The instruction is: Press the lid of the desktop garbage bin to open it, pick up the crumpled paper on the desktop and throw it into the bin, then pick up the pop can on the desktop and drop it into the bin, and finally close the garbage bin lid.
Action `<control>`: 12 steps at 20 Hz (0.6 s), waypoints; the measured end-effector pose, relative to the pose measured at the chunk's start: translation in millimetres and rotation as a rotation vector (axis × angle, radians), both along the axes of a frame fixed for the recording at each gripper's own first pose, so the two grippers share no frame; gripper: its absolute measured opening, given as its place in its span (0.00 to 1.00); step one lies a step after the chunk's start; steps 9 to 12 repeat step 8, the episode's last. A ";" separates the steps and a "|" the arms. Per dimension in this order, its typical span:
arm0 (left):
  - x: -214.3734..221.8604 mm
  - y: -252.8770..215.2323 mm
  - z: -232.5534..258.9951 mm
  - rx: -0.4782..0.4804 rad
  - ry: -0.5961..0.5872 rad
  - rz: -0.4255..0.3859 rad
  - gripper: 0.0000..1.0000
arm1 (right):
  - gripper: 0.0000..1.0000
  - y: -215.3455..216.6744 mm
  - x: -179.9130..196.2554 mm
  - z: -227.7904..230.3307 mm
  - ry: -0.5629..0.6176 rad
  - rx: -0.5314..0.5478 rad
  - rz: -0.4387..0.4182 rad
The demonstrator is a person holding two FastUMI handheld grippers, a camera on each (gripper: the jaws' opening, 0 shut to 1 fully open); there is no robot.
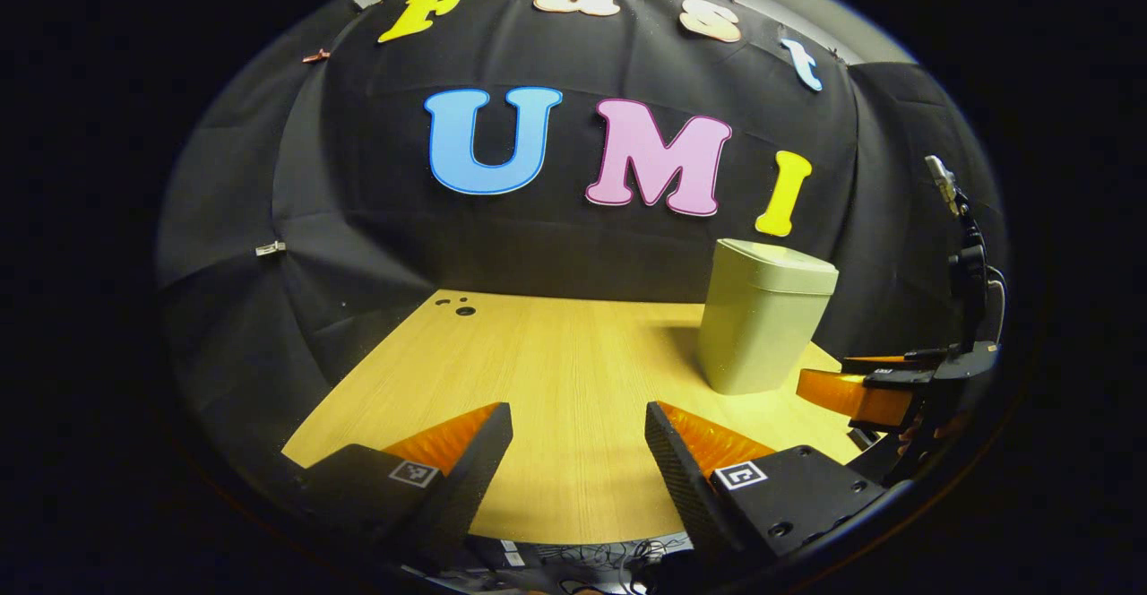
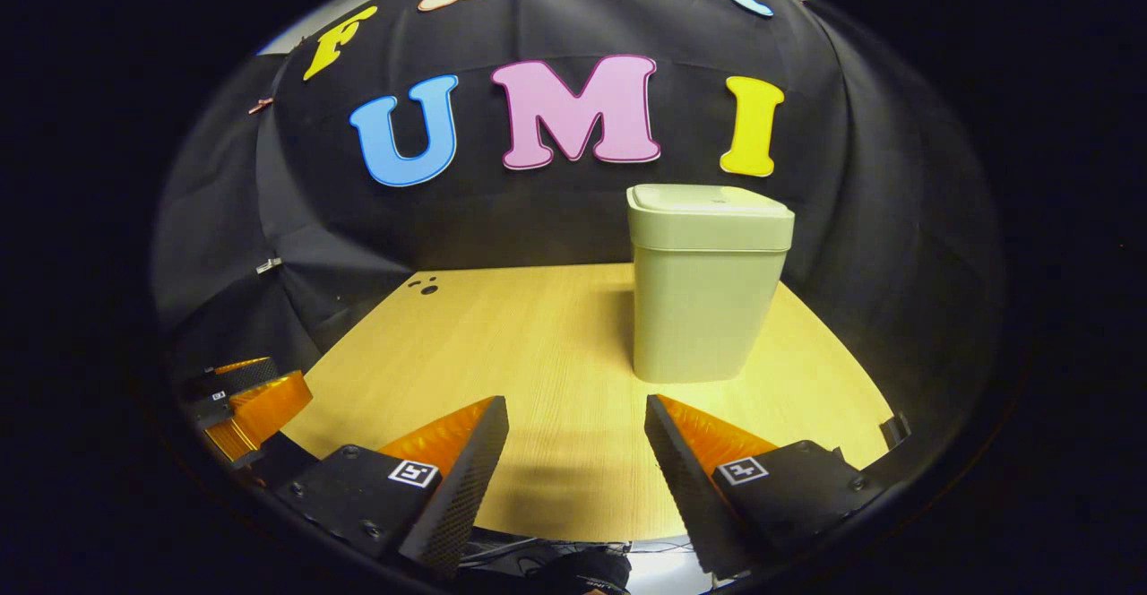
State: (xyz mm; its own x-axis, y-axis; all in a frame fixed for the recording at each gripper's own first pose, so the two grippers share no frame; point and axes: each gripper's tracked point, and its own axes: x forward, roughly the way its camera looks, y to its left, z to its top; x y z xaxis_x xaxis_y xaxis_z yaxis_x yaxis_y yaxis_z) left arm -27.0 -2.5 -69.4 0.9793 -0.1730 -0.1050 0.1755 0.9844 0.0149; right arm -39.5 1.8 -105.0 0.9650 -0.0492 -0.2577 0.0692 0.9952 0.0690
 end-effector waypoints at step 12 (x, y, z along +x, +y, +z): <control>4.3 3.4 -27.4 0.029 0.052 -0.020 0.96 | 0.97 10.7 0.4 -16.1 0.050 0.001 0.018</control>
